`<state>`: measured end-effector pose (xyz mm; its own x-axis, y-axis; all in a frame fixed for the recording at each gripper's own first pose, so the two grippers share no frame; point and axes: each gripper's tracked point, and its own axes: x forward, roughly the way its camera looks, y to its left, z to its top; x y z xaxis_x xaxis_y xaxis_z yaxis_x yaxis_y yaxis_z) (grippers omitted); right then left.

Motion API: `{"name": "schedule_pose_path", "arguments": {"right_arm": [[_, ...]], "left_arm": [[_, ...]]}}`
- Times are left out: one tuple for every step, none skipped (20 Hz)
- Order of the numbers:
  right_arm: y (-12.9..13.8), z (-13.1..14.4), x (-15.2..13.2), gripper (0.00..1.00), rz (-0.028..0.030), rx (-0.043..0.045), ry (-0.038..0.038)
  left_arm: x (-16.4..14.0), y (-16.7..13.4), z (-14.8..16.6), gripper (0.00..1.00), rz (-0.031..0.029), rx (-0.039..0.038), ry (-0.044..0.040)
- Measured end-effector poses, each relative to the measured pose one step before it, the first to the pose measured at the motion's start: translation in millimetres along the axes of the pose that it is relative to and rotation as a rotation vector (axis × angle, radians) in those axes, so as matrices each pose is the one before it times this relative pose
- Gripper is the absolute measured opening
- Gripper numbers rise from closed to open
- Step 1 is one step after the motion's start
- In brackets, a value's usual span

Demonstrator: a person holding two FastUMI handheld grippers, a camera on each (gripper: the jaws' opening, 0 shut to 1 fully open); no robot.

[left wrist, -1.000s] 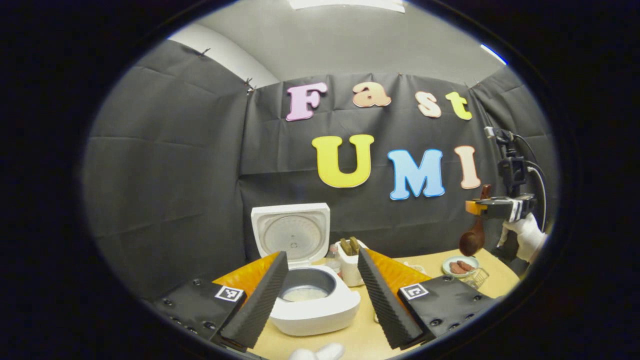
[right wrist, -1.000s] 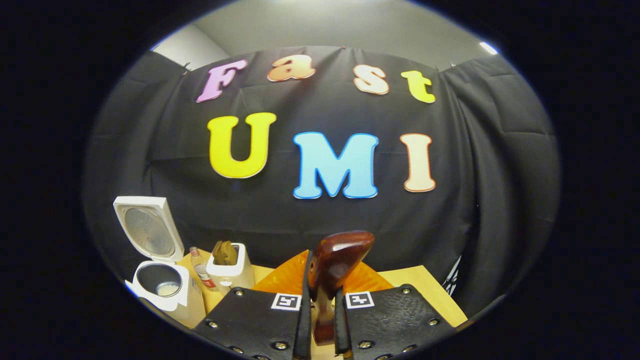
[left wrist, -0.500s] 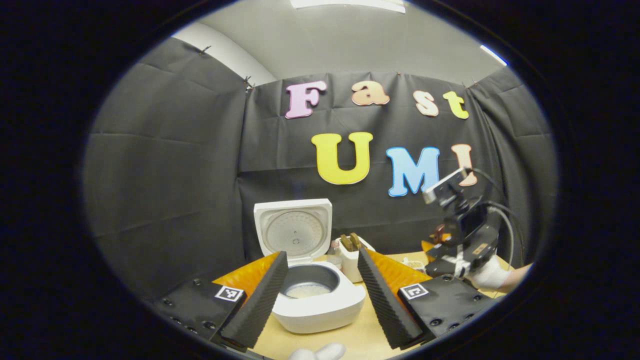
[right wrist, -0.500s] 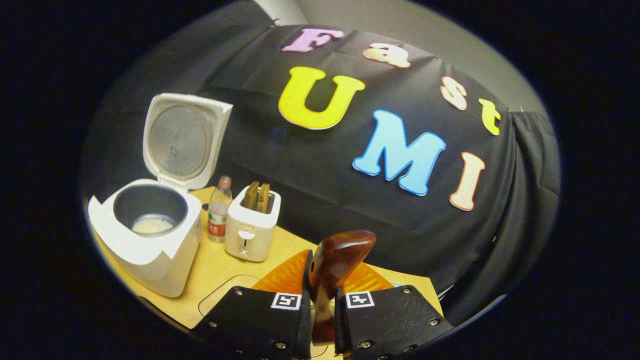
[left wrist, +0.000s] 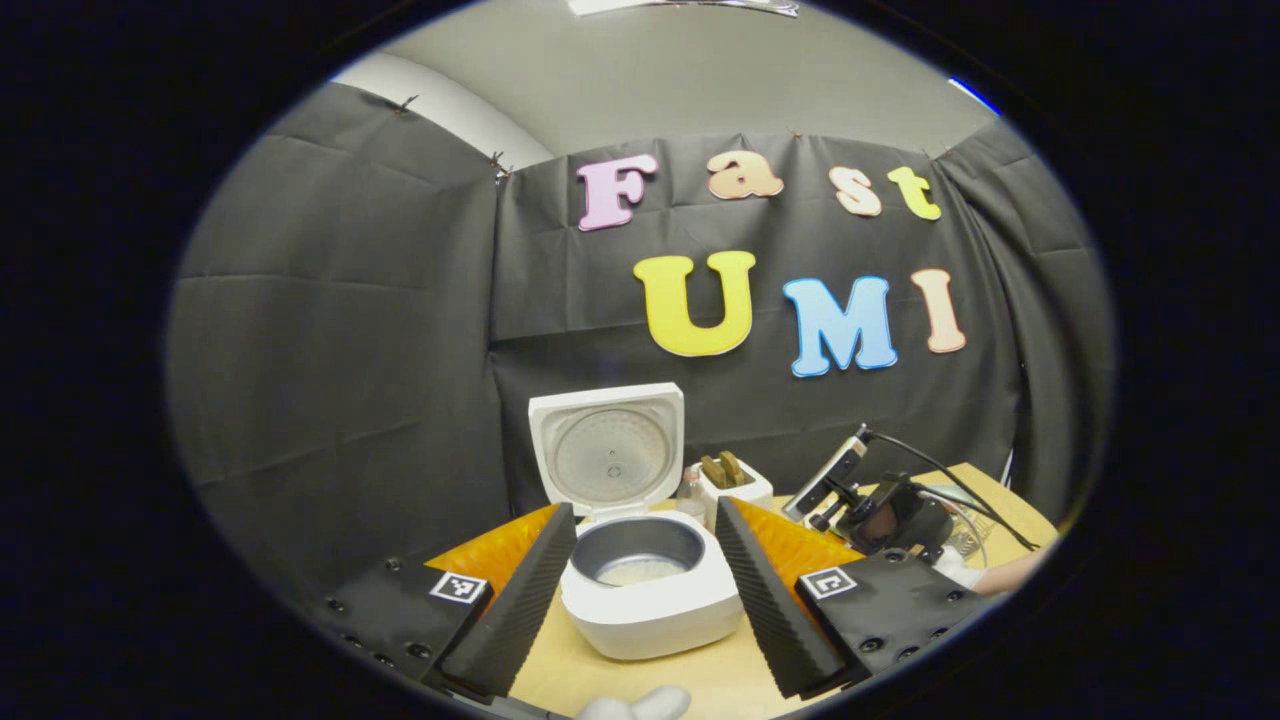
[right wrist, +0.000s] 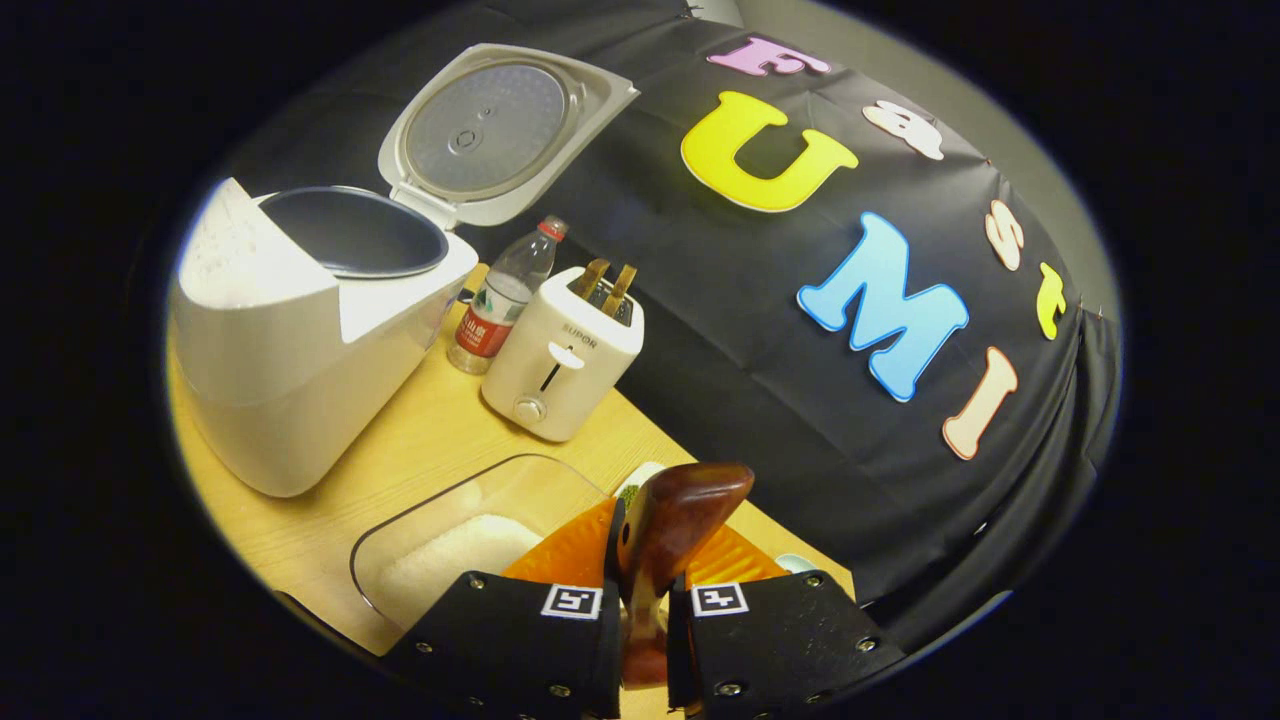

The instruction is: Close the left gripper, press the button to open the rice cooker; take a wooden spoon from the chopstick holder with the right hand, scoop a spoonful of rice and pour it into the rice cooker, then put the wooden spoon back into the chopstick holder.

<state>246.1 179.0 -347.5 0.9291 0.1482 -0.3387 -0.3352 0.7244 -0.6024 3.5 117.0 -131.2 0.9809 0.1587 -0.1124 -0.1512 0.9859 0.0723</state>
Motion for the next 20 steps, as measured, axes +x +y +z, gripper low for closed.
{"name": "schedule_pose_path", "arguments": {"right_arm": [[2.74, -3.72, 1.06, 0.18, -0.00064, 0.00232, 0.00763], [1.28, -0.36, 0.11, 0.18, -0.0007, 0.00273, -0.00156], [2.0, -1.25, -0.05, 0.18, 0.00059, 0.00915, 0.00023], [2.6, -0.44, 0.07, 0.18, 0.00673, 0.0189, 0.00535], [2.0, -0.37, -0.65, 0.18, 0.00919, 0.02751, 0.00826], [2.05, -0.48, -0.47, 0.19, 0.00656, 0.0356, 0.00766], [0.29, -0.1, 0.28, 0.19, 0.0022, 0.03309, 0.00565], [0.67, 0.28, -0.48, 0.18, 0.00459, 0.02469, 0.00845], [1.13, -0.22, 0.32, 0.18, 0.00297, 0.03205, 0.00469], [0.69, -0.58, -0.69, 0.18, 0.00143, 0.02071, 0.0059], [0.72, -0.59, 0.07, 0.18, 0.00731, 0.02793, 0.00499], [2.11, -0.37, -0.69, 0.18, 0.00679, 0.03943, 0.00819], [0.38, -0.37, -0.79, 0.19, 0.00398, 0.03562, 0.0074], [0.62, 0.03, 0.23, 0.18, 0.00283, 0.03457, 0.0081], [-0.5, -0.05, -0.17, 0.18, 0.00109, 0.03257, 0.00435], [0.97, 0.03, 0.15, 0.18, 0.00487, 0.03819, 0.00635], [0.21, -1.35, -0.9, 0.18, 0.00347, 0.0372, 0.01112], [0.44, 0.76, -1.42, 0.18, 0.00363, 0.03983, 0.00412], [-0.75, 2.39, 0.23, 0.19, 0.00452, 0.03997, 0.00397], [-0.68, 1.18, -0.26, 0.18, 0.00311, 0.03207, 0.00613]], "left_arm": [[0.56, 1.43, -2.04, 0.97, 0.00478, -0.00078, 0.00441], [-0.6, 0.93, -0.9, 0.98, 0.0022, -0.00039, 0.00408], [-0.15, 2.47, -2.47, 0.96, 0.00516, 0.00105, 0.00421], [0.1, 1.73, -0.93, 0.96, 0.00209, 0.0008, 0.00362], [1.6, 0.53, -2.15, 0.98, 0.00546, -0.00026, 0.00561], [-0.64, 1.32, 0.57, 0.98, 0.0012, -0.0021, 0.00374], [-0.38, -0.17, -0.26, 0.97, 0.00312, -0.00137, 0.00092], [-0.26, 0.26, 0.0, 0.98, 0.00168, 0.0015, -0.00192], [-0.66, 0.52, -0.14, 0.98, 0.0021, 0.00383, 0.00009], [-0.59, 0.62, 0.91, 0.98, 0.00021, 0.00355, -0.00079], [-0.91, 0.13, -0.52, 0.98, -0.00006, 0.00179, -0.00107], [-0.08, 0.4, -0.15, 0.97, 0.00055, 0.00216, 0.00051], [-0.5, 0.07, -1.11, 0.96, 0.00105, 0.00231, 0.00202], [0.13, 0.0, 0.49, 0.99, 0.00065, 0.00157, 0.00048], [-1.17, 0.3, -1.05, 0.95, 0.00052, 0.00238, 0.00166], [-0.29, 1.01, 0.95, 0.98, 0.0013, 0.00058, -0.00088], [-2.4, 0.39, -0.61, 0.95, -0.00078, 0.00096, 0.00496], [-1.26, 0.68, -0.52, 0.95, 0.00128, 0.00197, 0.00319], [0.78, -0.12, -0.42, 0.98, 0.00145, 0.0015, -0.00284], [0.61, 1.11, -0.21, 0.98, 0.00272, 0.00243, 0.00102]]}}
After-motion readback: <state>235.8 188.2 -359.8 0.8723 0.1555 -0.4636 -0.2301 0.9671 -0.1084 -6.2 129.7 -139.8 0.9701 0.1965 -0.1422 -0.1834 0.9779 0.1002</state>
